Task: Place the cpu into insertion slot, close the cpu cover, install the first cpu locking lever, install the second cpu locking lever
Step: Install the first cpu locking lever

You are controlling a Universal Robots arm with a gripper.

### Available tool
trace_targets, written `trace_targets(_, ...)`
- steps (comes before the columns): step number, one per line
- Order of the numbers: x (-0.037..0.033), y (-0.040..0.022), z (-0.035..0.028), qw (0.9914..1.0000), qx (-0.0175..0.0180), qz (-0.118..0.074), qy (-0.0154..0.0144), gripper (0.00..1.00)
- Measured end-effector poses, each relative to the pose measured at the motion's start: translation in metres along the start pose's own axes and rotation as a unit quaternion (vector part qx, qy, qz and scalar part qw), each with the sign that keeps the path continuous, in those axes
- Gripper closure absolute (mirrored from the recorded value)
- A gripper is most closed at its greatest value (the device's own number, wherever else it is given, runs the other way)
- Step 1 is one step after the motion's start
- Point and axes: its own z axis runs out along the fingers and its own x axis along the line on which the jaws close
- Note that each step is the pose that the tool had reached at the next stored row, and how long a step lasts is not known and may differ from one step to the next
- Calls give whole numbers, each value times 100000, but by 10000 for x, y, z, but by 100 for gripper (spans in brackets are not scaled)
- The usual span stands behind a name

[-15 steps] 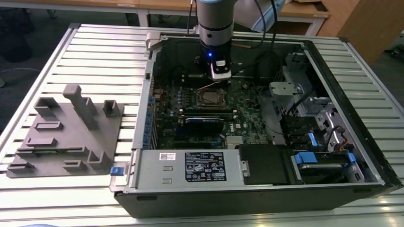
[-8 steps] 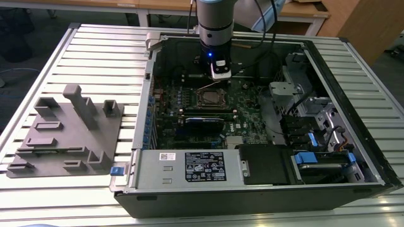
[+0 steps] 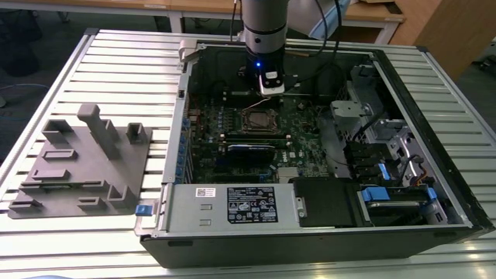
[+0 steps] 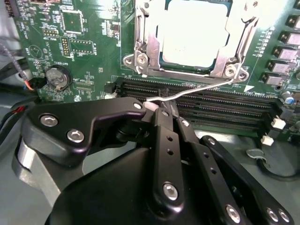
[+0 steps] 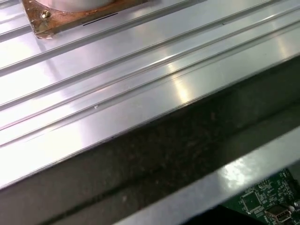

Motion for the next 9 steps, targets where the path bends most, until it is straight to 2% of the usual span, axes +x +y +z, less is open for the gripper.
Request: trace_targets(9,-12,27,-152,100000,-86,18,40,89)
